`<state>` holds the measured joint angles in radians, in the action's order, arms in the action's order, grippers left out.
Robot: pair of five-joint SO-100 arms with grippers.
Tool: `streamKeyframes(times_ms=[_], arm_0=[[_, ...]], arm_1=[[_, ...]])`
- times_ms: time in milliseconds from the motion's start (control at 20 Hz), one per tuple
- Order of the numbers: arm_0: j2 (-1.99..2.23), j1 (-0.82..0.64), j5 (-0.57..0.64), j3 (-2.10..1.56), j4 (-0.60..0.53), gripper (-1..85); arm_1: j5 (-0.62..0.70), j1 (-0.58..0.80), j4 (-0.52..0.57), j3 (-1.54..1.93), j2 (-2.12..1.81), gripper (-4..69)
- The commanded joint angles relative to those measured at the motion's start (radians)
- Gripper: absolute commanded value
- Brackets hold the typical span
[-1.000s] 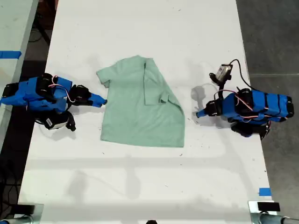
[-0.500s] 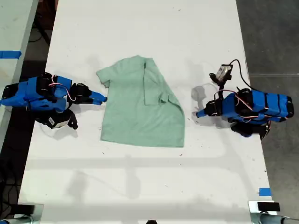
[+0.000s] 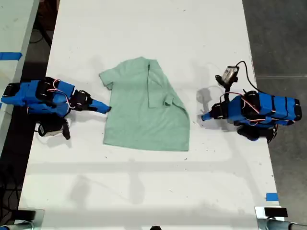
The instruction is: Fold t shirt
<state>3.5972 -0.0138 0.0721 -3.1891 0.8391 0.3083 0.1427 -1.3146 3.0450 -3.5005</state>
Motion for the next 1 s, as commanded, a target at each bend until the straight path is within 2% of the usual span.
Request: streamKeyframes(times_ms=[0, 50, 100, 150, 250, 500, 700, 850, 950], arm_0=[[0.009, 0.04, 0.037, 0.011, -0.078, 16.2], [0.009, 0.038, 0.091, 0.015, -0.08, 13.7], [0.009, 0.031, 0.199, 0.029, -0.091, 0.0], [0.009, -0.003, 0.19, 0.034, -0.049, -0.1], [0.009, -0.066, 0.087, 0.029, 0.037, 1.8], [0.009, -0.061, 0.097, 0.003, 0.041, -0.2], [0.009, 0.031, 0.156, 0.002, -0.058, -0.2], [0.009, 0.015, 0.158, 0.005, -0.055, 5.3], [0.009, 0.02, 0.164, 0.005, -0.058, 4.9]], arm_1=[[-0.006, -0.009, -0.003, 0.041, -0.008, -1.2], [-0.006, -0.009, -0.003, 0.041, -0.008, -1.2], [-0.006, -0.009, -0.003, 0.041, -0.008, -1.2], [-0.006, -0.009, -0.003, 0.041, -0.008, -1.2], [-0.005, -0.009, -0.003, 0.041, -0.008, -1.2], [-0.005, -0.009, -0.003, 0.041, -0.008, -1.2], [-0.006, -0.009, -0.003, 0.041, -0.008, -1.2], [-0.006, -0.009, -0.003, 0.041, -0.008, -1.2], [-0.006, -0.009, -0.003, 0.041, -0.008, -1.2]])
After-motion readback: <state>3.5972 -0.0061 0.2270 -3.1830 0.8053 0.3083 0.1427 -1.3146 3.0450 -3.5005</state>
